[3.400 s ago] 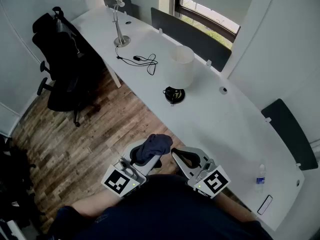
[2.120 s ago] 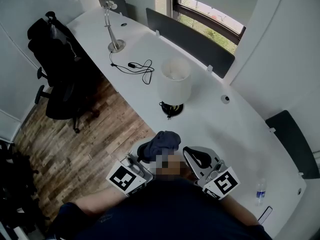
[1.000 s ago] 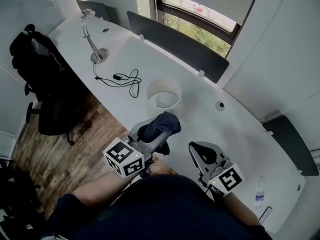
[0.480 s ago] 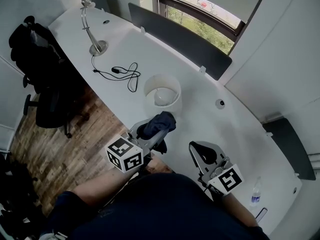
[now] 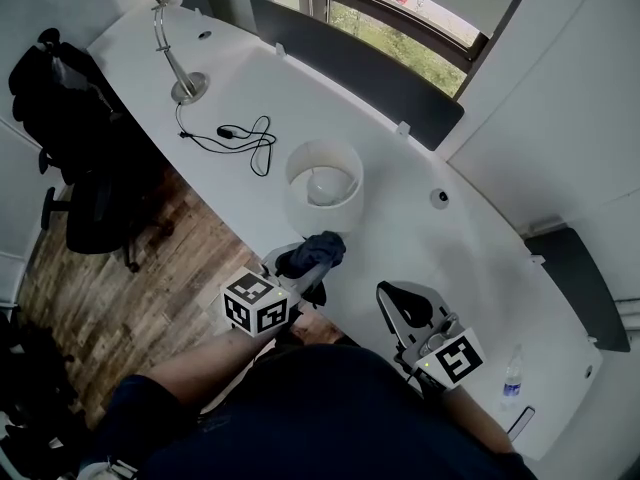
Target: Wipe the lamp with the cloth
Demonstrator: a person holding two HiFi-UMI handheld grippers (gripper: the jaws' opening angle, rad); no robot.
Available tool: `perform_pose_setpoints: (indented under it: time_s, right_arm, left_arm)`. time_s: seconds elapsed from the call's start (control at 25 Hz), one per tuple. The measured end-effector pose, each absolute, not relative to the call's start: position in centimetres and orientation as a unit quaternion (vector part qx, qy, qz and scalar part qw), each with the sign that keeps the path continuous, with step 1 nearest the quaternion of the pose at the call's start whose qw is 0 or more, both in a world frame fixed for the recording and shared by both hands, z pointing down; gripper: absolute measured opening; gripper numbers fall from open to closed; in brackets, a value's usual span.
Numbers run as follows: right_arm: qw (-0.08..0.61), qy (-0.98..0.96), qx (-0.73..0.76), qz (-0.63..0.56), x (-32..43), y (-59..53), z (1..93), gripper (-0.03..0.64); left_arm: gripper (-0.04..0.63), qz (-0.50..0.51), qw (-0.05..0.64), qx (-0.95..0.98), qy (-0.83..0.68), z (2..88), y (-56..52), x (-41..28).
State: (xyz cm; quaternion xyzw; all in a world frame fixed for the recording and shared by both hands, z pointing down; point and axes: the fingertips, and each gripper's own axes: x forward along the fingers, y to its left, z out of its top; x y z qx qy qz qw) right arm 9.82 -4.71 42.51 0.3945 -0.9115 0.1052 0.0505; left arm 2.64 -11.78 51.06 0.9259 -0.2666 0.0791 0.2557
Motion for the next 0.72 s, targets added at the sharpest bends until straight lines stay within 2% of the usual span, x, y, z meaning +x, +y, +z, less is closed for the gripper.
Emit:
perform_pose_setpoints:
  time_s: [0.28, 0.72]
  right_arm:
    - [0.049, -0.911, 0.396, 0.105, 8.7, -4.3, 42.5, 0.011]
    - [0.022, -0.910, 0.402, 0.097, 7.5, -3.9, 41.0, 0.011]
  left_arm:
    - [0.135, 0.095, 0.264, 0.923, -0.262, 52.5, -11.6, 2.0]
    - [0.135, 0.044, 0.220, 0.941, -0.254, 44.4, -12.8, 0.4]
